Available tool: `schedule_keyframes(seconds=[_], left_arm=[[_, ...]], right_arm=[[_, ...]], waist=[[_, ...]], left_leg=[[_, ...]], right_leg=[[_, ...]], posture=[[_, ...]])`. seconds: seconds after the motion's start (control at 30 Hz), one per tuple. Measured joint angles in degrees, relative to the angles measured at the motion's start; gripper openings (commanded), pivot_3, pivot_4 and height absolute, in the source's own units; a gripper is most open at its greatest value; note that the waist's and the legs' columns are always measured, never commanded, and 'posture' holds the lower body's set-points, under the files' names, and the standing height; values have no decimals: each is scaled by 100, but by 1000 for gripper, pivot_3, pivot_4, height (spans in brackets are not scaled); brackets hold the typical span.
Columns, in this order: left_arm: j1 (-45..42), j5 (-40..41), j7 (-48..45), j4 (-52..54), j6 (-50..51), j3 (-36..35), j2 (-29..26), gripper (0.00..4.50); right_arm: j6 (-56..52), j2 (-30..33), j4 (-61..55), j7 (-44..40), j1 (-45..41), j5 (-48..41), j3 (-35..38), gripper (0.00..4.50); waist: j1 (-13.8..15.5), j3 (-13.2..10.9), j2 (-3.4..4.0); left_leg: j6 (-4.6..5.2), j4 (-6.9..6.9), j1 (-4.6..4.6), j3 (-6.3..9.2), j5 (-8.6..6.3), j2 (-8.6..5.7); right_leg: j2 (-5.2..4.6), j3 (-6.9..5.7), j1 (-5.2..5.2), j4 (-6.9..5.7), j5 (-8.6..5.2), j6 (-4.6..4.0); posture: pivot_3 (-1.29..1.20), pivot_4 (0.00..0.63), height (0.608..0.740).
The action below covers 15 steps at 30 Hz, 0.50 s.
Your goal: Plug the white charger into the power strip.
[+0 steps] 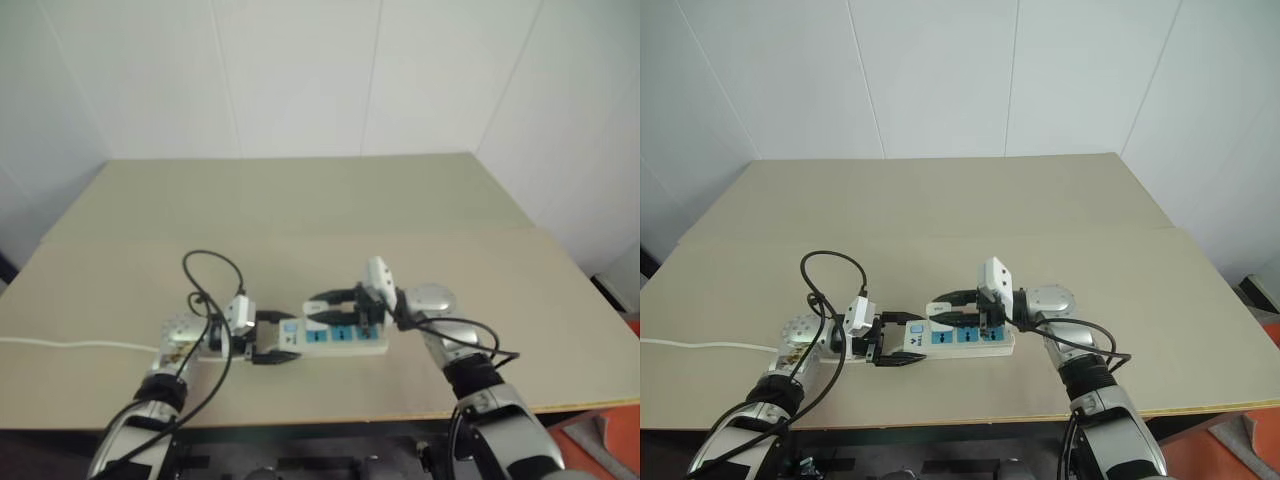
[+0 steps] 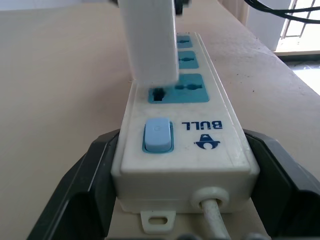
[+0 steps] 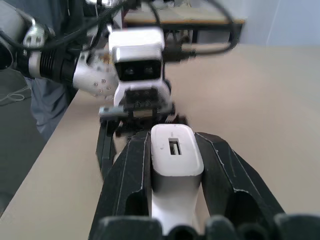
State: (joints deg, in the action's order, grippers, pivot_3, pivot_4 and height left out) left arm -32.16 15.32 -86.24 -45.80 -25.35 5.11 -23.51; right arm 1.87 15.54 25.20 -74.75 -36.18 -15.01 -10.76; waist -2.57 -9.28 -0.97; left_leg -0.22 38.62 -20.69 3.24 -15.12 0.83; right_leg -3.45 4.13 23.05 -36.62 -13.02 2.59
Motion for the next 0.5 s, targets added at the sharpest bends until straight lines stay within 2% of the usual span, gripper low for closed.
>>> schedule_keyframes(seconds=[0.5], left_arm=[[7, -1, 9, 6, -33, 12, -3, 3277]], right_arm=[[-34, -2, -58, 18, 43, 11, 12, 1154]], waist=[[0, 2, 1]], left_leg=[[1, -2, 2, 0, -1, 1]], right_leg=[[0, 0, -3, 5, -2, 2]], posture=[[0, 150, 740]])
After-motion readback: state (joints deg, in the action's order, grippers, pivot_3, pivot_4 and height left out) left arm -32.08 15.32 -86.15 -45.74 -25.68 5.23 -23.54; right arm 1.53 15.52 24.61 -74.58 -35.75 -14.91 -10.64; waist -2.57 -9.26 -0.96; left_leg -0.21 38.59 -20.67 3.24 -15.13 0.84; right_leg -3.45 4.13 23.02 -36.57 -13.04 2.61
